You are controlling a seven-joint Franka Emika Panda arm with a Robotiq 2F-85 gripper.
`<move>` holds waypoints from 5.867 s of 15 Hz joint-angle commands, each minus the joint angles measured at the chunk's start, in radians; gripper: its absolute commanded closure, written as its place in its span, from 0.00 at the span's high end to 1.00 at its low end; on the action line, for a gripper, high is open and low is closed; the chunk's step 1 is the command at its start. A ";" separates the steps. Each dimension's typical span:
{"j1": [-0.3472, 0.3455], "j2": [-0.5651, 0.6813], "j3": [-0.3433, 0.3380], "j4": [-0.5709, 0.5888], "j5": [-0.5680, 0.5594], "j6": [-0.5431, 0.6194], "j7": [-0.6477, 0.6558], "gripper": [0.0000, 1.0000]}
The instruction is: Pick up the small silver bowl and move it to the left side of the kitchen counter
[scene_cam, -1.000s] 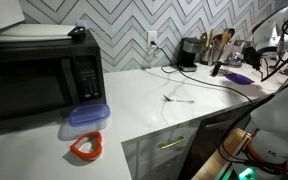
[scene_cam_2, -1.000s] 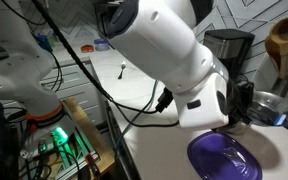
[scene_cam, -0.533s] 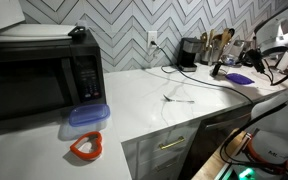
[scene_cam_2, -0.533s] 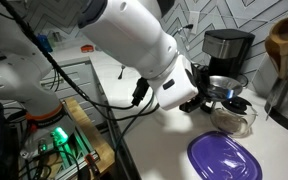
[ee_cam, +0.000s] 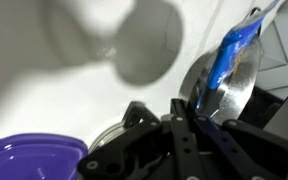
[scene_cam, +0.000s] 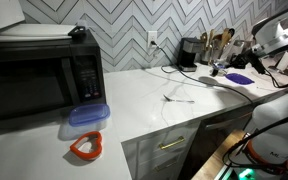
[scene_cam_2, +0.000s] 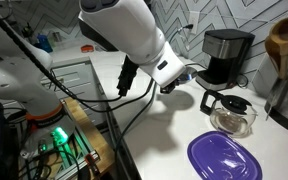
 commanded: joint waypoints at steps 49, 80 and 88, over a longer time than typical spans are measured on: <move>0.613 0.085 0.255 -0.086 0.155 -0.127 -0.250 0.01; 0.579 0.381 0.356 0.183 0.244 -0.042 -0.220 0.29; 0.549 0.215 0.328 0.149 0.073 -0.159 -0.034 0.84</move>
